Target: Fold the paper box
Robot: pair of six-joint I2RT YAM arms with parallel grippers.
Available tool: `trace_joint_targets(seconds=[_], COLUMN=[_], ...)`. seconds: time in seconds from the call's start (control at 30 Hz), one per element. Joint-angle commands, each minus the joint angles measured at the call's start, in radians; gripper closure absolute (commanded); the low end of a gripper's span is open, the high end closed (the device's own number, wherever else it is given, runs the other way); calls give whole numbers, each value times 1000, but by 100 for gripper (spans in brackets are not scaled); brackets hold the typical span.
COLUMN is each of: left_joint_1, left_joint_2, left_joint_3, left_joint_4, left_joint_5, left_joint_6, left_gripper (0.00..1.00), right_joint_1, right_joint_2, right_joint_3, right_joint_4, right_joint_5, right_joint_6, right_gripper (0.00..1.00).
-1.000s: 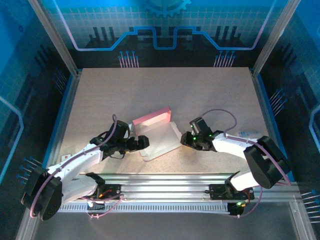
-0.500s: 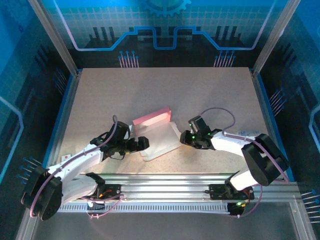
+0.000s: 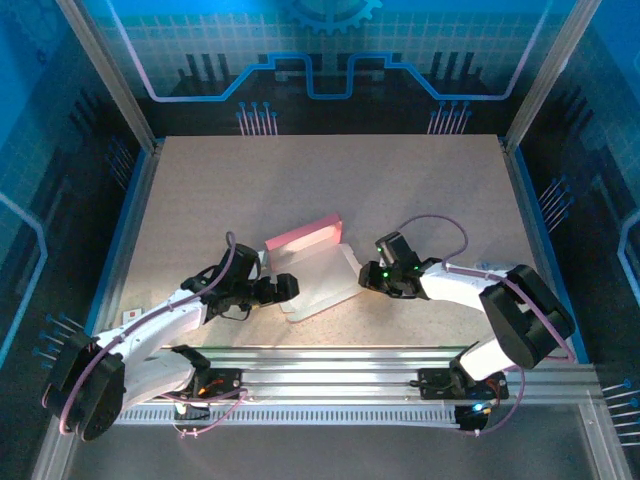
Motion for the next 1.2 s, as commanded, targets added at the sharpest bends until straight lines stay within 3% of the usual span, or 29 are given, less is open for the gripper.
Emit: trace_joint_targets(seconds=[0.0, 0.47, 0.7, 0.97, 1.17], left_joint_1=[-10, -22, -22, -17, -15], left_joint_2=[9, 24, -2, -39, -59], left_joint_3=[-16, -5, 64, 185, 274], left_joint_4=[28, 40, -22, -150, -235], left_joint_5=[1, 14, 49, 92, 98], left_joint_6=[-24, -53, -58, -20, 31], left_gripper=[1, 1, 1, 1, 1], right_joint_1=[11, 10, 10, -10, -81], right_joint_2=[-17, -23, -45, -135, -150], right_joint_3=[1, 3, 25, 105, 232], right_joint_4=[53, 48, -1, -226, -486], right_joint_5=[-5, -8, 5, 13, -67], right_joint_6=[-20, -52, -89, -186, -279], right_gripper=[69, 79, 93, 97, 97])
